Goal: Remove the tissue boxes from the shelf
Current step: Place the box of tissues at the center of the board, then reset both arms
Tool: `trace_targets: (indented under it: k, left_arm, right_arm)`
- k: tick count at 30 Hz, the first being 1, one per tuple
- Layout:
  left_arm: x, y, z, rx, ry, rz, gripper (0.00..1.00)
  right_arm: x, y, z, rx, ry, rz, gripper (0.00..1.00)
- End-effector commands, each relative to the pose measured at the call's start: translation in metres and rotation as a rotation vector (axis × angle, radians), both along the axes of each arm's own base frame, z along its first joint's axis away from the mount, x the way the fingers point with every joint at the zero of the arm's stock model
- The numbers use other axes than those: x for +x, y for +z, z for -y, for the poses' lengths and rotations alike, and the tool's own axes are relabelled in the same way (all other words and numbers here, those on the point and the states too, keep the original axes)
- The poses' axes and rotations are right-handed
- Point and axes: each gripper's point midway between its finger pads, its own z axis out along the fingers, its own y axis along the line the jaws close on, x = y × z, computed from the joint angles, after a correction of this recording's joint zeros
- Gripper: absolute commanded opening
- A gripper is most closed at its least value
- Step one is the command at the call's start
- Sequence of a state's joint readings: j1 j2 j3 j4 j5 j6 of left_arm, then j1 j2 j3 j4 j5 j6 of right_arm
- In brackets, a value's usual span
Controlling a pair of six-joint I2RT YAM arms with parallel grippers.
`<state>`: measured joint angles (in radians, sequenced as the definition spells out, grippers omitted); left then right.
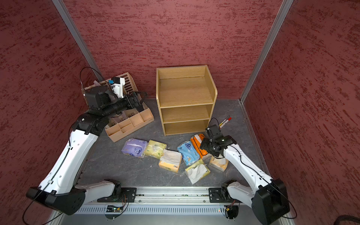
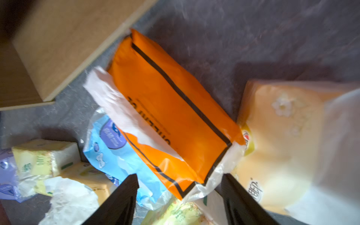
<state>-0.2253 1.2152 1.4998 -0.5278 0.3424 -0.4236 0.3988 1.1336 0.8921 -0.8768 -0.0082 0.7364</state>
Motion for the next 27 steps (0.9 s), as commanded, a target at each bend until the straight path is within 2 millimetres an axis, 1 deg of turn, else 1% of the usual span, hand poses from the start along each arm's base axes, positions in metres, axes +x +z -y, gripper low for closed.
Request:
trace_targets:
  k: [1, 4, 7, 9, 12, 14, 16, 18, 20, 22, 23, 25, 27]
  left_arm:
    - [-0.007, -0.003, -0.026, 0.068, 0.089, 0.027, 1.0]
    - [-0.012, -0.005, -0.055, 0.099, 0.209, 0.054, 1.0]
    - [-0.017, -0.012, -0.085, 0.113, 0.323, 0.039, 1.0]
    - [-0.018, -0.023, -0.103, 0.12, 0.384, 0.004, 1.0]
    - [-0.02, -0.043, -0.13, 0.16, 0.49, -0.051, 1.0]
    - [-0.02, -0.055, -0.142, 0.189, 0.549, -0.077, 1.0]
    - [-0.019, -0.064, -0.146, 0.206, 0.567, -0.089, 1.0]
    - [-0.013, -0.074, -0.139, 0.22, 0.516, -0.075, 1.0]
    - [-0.008, -0.083, -0.13, 0.237, 0.46, -0.062, 1.0]
    - [-0.006, -0.094, -0.134, 0.256, 0.472, -0.07, 1.0]
    - [-0.005, -0.1, -0.134, 0.296, 0.462, -0.058, 1.0]
    - [-0.005, -0.106, -0.133, 0.364, 0.433, 0.013, 1.0]
    - [-0.008, -0.111, -0.142, 0.402, 0.478, 0.076, 1.0]
  right_arm:
    - [0.014, 0.033, 0.02, -0.148, 0.004, 0.08, 0.84]
    - [0.025, 0.061, 0.036, -0.226, -0.033, 0.166, 0.97]
    - [0.033, 0.083, 0.046, -0.232, -0.082, 0.264, 0.98]
    - [0.039, 0.093, 0.052, -0.208, -0.121, 0.32, 0.98]
    - [0.05, 0.105, 0.061, -0.164, -0.176, 0.391, 0.99]
    - [0.057, 0.11, 0.07, -0.12, -0.222, 0.42, 0.98]
    - [0.064, 0.112, 0.083, -0.096, -0.295, 0.445, 0.98]
    - [0.07, 0.115, 0.096, -0.114, -0.345, 0.491, 0.98]
    - [0.079, 0.12, 0.1, -0.126, -0.32, 0.537, 0.98]
    - [0.089, 0.124, 0.1, -0.148, -0.265, 0.566, 0.98]
    - [0.094, 0.124, 0.102, -0.169, -0.255, 0.569, 0.98]
    - [0.102, 0.123, 0.108, -0.219, -0.238, 0.557, 0.98]
    - [0.108, 0.119, 0.118, -0.277, -0.234, 0.545, 0.98]
